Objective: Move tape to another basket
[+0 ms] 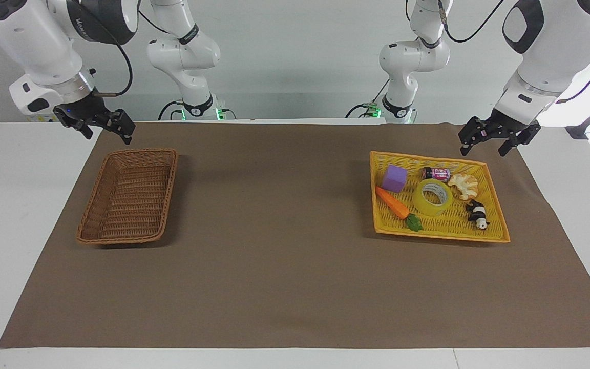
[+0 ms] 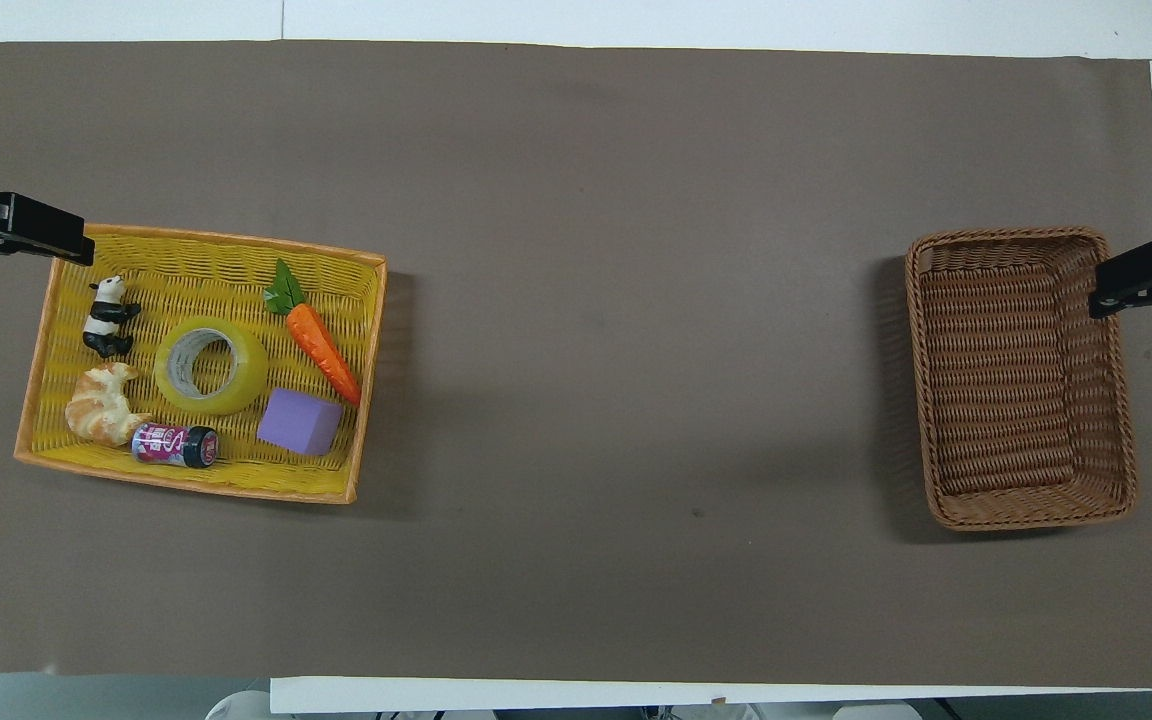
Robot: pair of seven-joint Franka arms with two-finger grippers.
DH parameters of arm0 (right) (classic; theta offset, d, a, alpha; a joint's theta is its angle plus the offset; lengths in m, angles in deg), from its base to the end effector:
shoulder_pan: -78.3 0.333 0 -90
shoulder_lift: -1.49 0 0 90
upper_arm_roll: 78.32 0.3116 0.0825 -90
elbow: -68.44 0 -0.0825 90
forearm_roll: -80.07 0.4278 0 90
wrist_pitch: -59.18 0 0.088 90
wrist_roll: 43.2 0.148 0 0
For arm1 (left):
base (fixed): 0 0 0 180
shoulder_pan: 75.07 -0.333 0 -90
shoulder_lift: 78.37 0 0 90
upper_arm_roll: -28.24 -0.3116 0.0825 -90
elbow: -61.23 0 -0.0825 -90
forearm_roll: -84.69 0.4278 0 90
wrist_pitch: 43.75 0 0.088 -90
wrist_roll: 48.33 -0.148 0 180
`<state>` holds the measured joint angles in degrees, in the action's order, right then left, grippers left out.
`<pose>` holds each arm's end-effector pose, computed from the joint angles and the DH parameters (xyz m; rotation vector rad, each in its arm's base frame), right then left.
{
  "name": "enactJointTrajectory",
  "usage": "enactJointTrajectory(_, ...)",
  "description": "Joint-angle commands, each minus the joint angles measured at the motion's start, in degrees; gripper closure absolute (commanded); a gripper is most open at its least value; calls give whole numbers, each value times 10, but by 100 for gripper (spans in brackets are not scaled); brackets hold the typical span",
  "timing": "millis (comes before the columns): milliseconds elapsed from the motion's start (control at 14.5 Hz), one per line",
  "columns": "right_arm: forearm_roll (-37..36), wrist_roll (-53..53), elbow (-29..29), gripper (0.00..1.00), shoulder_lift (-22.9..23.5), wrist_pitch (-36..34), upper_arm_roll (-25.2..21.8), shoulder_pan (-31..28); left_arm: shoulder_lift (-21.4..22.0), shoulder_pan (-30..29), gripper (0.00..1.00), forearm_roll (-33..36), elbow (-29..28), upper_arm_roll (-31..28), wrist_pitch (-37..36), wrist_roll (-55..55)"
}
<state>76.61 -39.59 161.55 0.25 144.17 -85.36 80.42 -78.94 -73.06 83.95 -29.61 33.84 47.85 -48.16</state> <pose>0.5727 -0.0593 0.5575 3.0709 -0.2313 -0.1864 0.5982 -0.0816 0.5680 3.1210 -0.2024 0.0038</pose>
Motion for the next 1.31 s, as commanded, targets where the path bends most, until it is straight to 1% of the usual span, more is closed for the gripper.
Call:
enactJointTrajectory(0,-7,-11,17,0,-15,4,4,-3,6,4,0,0,-5,-3,10,0)
enactJointTrajectory(415,-7,-11,17,0,-15,4,3,-3,7,-3,0,3,-8,-6,0,1)
enactJointTrajectory(691,-7,-10,17,0,-15,4,3,-3,7,1,0,5,-9,-8,8,7)
enactJointTrajectory(760,-7,-11,17,0,-15,4,4,-3,14,-4,0,5,-31,-9,23,15)
enactJointTrajectory(829,-7,-11,17,0,-15,4,3,-3,36,-10,0,5,-75,-9,71,13)
enactJointTrajectory(898,-7,-11,17,0,-15,4,3,-3,50,-30,1,5,-123,-9,130,9)
enactJointTrajectory(967,-7,-11,17,0,-15,4,3,-3,58,-45,1,5,-162,-9,168,2)
enactJointTrajectory(1106,-7,-11,17,0,-15,4,3,-3,58,-55,1,5,-207,-9,199,-44)
enactJointTrajectory(1244,-7,-11,17,0,-15,4,4,-3,57,-82,2,5,-252,-9,238,-66)
